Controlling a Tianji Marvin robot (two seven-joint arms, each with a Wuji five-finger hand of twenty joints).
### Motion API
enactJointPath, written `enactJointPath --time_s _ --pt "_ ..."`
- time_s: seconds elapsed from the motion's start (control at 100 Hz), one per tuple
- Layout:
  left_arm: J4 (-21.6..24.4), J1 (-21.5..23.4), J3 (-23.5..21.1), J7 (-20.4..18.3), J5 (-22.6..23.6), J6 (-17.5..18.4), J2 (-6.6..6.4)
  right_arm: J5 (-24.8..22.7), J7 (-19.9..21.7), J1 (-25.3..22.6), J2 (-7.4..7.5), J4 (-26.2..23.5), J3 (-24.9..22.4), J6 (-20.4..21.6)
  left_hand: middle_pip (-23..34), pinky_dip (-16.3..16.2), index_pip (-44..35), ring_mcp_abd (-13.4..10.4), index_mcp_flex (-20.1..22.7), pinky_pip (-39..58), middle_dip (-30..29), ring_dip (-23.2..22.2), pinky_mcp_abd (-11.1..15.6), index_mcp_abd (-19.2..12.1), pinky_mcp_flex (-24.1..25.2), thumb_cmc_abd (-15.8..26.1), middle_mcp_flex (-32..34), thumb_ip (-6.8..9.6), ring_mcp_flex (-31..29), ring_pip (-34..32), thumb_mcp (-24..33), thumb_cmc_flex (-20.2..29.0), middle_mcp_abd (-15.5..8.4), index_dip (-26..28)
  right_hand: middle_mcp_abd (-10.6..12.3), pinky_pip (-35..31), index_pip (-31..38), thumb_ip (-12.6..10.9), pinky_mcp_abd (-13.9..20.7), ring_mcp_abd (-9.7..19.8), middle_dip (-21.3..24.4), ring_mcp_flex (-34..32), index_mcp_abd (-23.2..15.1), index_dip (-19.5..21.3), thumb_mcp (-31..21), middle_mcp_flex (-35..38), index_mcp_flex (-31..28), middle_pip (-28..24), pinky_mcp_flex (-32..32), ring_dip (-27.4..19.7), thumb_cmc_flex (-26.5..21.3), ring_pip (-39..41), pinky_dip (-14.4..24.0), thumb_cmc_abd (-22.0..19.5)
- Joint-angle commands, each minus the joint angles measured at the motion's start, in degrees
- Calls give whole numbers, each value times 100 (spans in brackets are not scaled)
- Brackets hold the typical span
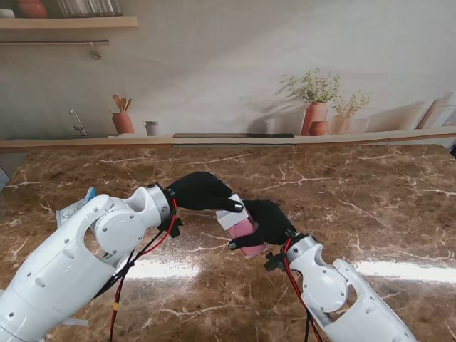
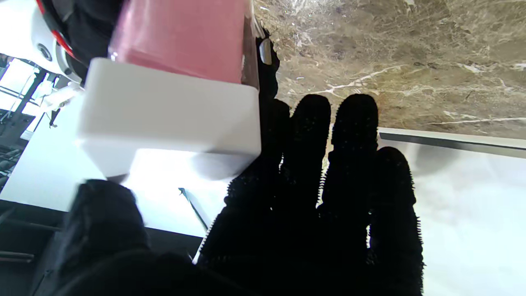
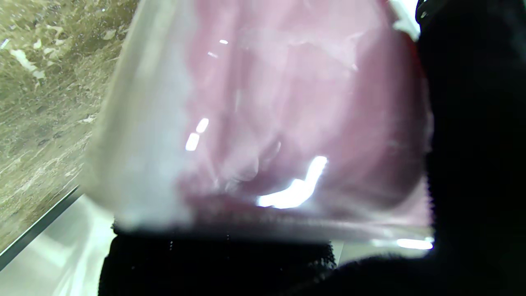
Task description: Fill the seasoning bottle
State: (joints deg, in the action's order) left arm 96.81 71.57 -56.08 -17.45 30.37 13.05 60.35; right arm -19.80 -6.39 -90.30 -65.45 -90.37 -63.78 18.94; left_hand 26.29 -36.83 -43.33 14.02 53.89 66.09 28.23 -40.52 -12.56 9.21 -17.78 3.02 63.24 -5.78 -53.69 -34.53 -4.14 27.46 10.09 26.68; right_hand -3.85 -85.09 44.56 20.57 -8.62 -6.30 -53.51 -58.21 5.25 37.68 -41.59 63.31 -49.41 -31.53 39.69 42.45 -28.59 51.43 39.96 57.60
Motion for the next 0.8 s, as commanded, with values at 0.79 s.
enactJointPath --time_s 0.79 --pt "451 158 -519 -1517 -633 255 -323 149 103 -14 -42 -133 -59 -81 -1680 -39 3218 -866 -4201 -3479 -987 1428 277 -2024 2045 -2747 -5227 -55 3450 2555 6208 1842 -1262 -219 816 -246 853 -575 195 597 -270 -523 -2260 300 -2435 299 -643 -591 71 391 -1389 922 171 -1913"
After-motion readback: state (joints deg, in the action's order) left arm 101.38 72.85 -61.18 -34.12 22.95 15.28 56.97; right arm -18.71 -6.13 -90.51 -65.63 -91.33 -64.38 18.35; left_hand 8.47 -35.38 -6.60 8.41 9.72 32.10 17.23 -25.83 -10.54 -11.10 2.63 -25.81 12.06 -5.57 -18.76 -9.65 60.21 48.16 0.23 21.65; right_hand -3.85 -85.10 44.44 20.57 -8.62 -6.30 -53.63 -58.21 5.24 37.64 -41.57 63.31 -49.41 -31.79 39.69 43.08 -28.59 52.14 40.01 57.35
